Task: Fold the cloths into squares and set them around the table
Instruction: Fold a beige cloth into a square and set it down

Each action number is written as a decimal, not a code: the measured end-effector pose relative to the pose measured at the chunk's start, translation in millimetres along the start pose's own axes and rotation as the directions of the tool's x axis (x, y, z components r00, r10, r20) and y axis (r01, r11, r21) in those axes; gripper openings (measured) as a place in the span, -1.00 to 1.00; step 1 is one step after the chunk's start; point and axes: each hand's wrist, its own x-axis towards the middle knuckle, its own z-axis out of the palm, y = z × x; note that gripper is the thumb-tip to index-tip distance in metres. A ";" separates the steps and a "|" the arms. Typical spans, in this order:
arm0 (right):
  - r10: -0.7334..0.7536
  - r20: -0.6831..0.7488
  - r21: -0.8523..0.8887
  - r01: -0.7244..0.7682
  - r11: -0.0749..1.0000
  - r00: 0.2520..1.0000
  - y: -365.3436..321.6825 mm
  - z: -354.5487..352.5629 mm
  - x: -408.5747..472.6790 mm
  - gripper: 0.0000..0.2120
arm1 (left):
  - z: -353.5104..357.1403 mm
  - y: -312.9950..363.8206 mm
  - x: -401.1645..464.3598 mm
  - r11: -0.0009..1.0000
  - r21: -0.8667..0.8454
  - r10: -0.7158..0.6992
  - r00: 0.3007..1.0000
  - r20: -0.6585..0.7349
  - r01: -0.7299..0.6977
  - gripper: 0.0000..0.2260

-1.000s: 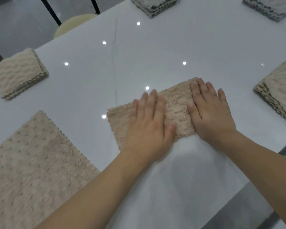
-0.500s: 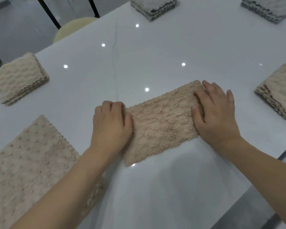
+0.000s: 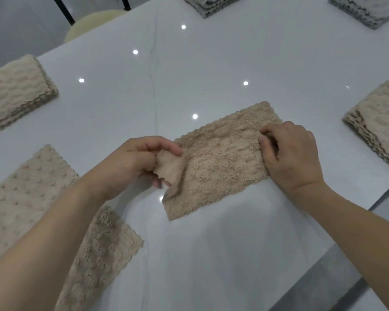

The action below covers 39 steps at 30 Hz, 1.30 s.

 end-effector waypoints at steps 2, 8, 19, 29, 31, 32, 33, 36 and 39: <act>0.035 -0.022 0.049 -0.034 0.998 0.999 -0.3 -2.1 1.0 -0.90 | -1.0 3.6 0.3 0.998 0.061 0.009 0.998 0.070 -0.013 -0.63; 0.213 -0.103 0.348 -0.166 0.923 0.972 -2.9 -9.6 -4.8 -0.84 | 22.2 46.6 17.5 0.801 0.570 0.198 0.980 0.036 -0.183 -0.94; 0.439 -0.109 0.764 -0.207 0.611 0.892 4.4 -12.1 -5.0 -0.76 | 95.8 60.7 142.8 0.595 0.749 0.389 0.920 0.049 -0.292 -0.86; 0.362 -0.013 0.567 -0.292 0.770 0.932 6.9 -11.5 0.4 -0.72 | 105.2 47.5 145.2 0.621 0.747 0.456 0.884 -0.100 -0.236 -0.86; 0.346 -0.016 0.524 -0.287 0.802 0.938 7.7 -10.3 1.1 -0.74 | 106.2 47.3 147.5 0.579 0.786 0.465 0.880 -0.100 -0.217 -0.83; 0.344 -0.025 0.512 -0.283 0.811 0.939 8.2 -9.8 1.0 -0.75 | 106.4 46.6 147.7 0.560 0.801 0.469 0.878 -0.094 -0.214 -0.82; 0.347 -0.043 0.505 -0.279 0.817 0.937 8.6 -9.7 0.9 -0.77 | 105.8 46.1 147.0 0.549 0.806 0.470 0.879 -0.081 -0.219 -0.81; 0.344 -0.116 0.463 -0.255 0.849 0.932 9.5 -8.8 0.0 -0.79 | 97.6 46.7 140.2 0.597 0.763 0.451 0.890 -0.062 -0.249 -0.84; 0.317 -0.132 0.401 -0.242 0.884 0.939 11.6 -4.9 0.2 -0.74 | 91.5 40.8 130.7 0.589 0.757 0.504 0.861 -0.070 -0.283 -0.83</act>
